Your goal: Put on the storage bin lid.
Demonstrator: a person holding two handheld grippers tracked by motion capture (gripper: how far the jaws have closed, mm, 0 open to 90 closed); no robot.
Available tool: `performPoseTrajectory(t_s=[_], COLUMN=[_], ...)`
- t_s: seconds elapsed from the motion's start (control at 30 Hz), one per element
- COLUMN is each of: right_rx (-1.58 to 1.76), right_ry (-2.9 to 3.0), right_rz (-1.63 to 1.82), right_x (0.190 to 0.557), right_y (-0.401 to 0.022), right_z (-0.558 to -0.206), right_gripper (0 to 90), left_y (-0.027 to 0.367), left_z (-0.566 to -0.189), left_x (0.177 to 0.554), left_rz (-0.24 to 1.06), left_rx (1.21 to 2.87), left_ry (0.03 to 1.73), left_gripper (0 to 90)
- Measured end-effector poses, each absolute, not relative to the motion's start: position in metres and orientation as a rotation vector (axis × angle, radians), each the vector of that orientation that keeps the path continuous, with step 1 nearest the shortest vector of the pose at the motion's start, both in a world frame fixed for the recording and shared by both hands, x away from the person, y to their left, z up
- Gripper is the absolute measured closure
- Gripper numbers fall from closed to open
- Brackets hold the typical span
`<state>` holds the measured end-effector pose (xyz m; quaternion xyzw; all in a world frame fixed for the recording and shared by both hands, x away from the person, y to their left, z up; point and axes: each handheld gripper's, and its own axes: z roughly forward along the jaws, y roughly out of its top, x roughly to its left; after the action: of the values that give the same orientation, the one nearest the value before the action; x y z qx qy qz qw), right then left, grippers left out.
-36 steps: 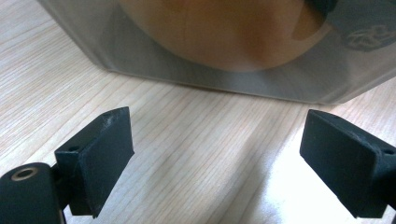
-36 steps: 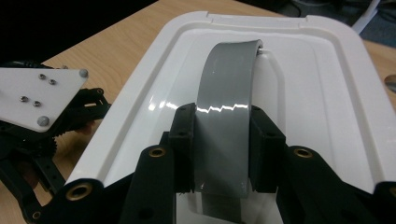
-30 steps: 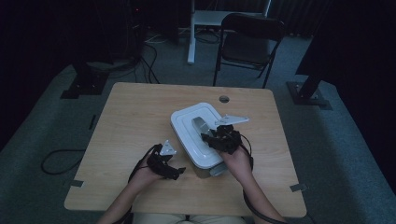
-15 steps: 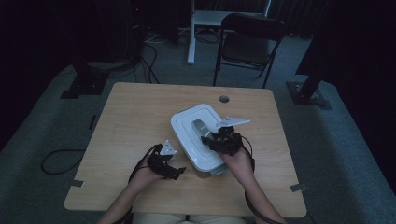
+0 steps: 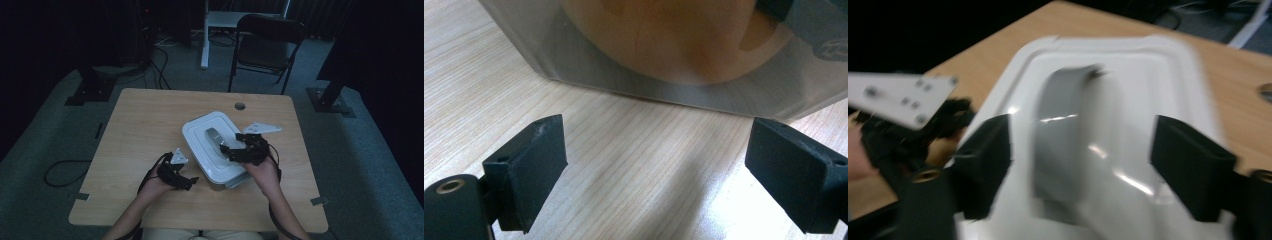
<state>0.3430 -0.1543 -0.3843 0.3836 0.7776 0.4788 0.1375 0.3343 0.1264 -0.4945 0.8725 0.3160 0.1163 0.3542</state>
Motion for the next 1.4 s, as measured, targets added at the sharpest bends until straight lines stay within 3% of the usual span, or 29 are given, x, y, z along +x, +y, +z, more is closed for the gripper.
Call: performPoseTrajectory(t_s=[0.03, 0.37, 0.77, 1.4], right_rx=[1.126, 1.137, 1.283, 1.403], right_ry=[2.219, 2.065, 1.968, 2.029], right_rz=[1.385, 1.385, 1.228, 1.166], right_x=[0.345, 0.367, 0.396, 0.397], right_y=[-0.161, -0.209, -0.240, -0.241], right_z=[-0.383, -0.389, -0.434, -0.498], right_gripper=[11.6, 11.7, 11.7, 11.7], left_y=[0.127, 0.125, 0.125, 0.123], left_z=[-0.494, -0.494, -0.493, -0.488], left_x=[0.335, 0.337, 0.341, 0.353], left_rz=[0.301, 0.300, 0.296, 0.289], left_rx=[2.256, 2.248, 2.233, 2.219], left_ry=[0.816, 0.826, 0.830, 0.837], left_gripper=[10.4, 10.4, 10.4, 10.4])
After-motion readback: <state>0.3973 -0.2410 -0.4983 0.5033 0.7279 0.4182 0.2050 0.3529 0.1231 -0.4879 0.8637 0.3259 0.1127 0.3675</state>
